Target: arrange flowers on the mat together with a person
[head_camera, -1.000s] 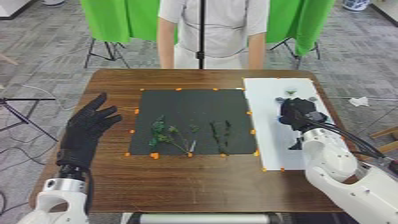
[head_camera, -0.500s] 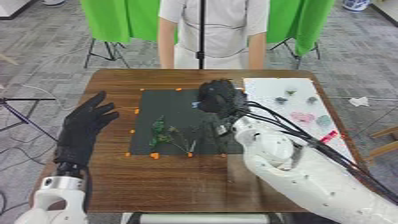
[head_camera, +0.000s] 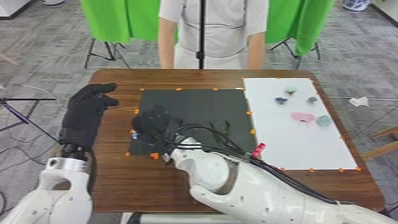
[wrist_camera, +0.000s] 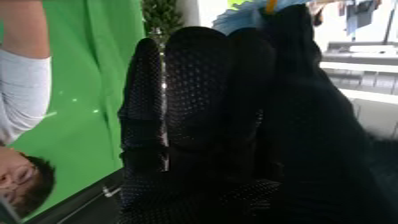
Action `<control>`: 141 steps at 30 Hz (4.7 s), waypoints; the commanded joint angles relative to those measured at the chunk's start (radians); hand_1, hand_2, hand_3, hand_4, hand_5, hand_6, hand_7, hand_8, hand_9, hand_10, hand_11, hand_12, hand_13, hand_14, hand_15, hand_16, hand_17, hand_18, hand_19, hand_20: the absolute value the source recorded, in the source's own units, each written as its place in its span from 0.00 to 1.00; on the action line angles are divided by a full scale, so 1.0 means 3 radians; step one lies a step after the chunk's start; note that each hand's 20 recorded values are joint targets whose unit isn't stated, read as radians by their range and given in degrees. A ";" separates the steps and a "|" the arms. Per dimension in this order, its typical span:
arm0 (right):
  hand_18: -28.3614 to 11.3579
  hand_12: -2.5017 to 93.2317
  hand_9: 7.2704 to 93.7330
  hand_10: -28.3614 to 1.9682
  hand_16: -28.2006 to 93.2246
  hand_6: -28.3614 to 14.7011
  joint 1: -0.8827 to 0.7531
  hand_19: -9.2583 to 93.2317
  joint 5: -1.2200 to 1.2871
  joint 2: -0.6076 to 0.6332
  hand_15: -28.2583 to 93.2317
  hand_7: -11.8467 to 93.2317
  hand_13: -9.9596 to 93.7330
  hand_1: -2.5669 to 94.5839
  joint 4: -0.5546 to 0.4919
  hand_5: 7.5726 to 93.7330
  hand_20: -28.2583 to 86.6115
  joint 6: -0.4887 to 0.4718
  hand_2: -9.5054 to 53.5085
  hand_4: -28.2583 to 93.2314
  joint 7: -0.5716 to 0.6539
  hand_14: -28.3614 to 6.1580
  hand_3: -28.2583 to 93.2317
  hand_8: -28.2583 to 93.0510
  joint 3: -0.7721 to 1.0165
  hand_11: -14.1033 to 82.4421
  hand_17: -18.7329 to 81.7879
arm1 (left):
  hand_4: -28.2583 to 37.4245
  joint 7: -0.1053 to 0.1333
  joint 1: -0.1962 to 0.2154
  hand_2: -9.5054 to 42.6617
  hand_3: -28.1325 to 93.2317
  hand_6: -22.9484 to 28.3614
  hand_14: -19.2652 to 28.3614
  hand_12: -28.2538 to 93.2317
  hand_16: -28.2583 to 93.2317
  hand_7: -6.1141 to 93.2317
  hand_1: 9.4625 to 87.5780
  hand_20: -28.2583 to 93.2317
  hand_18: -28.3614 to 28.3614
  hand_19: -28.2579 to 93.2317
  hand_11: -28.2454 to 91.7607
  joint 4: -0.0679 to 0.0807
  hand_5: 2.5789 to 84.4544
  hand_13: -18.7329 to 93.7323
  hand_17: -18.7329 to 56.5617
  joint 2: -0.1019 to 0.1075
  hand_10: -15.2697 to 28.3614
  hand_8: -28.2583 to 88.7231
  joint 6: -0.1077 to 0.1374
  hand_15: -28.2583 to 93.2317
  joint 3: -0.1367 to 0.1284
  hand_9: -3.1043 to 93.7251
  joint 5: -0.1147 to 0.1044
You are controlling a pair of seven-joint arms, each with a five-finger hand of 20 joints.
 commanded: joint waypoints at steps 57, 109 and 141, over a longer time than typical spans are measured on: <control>0.18 0.19 0.62 0.53 0.35 0.72 -0.1942 0.69 0.2112 0.0862 0.65 0.27 0.66 0.36 -0.1851 0.55 0.40 -0.0603 0.00 0.00 0.0166 0.47 0.82 0.13 0.3111 0.40 0.35 | 0.02 0.0210 0.0695 0.28 0.89 0.55 0.97 0.32 0.16 0.18 0.20 0.35 0.97 0.66 0.44 -0.0178 0.42 0.42 0.14 0.0060 0.77 0.17 0.0319 0.65 -0.0325 0.42 -0.0181; 0.14 0.18 0.43 0.53 0.38 0.75 -0.3199 0.56 0.4878 0.0455 0.44 0.26 0.47 0.25 -0.1644 0.39 0.39 -0.0626 0.17 0.00 -0.0627 0.34 0.85 0.13 0.4391 0.22 0.24 | 0.02 0.0234 0.0639 0.28 0.89 0.54 0.97 0.31 0.17 0.17 0.20 0.38 0.96 0.65 0.44 -0.0058 0.42 0.43 0.15 0.0051 0.76 0.17 0.0298 0.64 -0.0141 0.42 -0.0237; 0.14 0.18 0.43 0.52 0.38 0.75 -0.3206 0.56 0.4864 0.0446 0.45 0.26 0.47 0.24 -0.1646 0.40 0.39 -0.0645 0.17 0.00 -0.0592 0.34 0.86 0.13 0.4384 0.22 0.24 | 0.02 0.0223 0.0660 0.28 0.89 0.55 0.97 0.31 0.17 0.17 0.20 0.38 0.96 0.65 0.44 -0.0083 0.42 0.43 0.15 0.0053 0.77 0.17 0.0304 0.64 -0.0160 0.42 -0.0228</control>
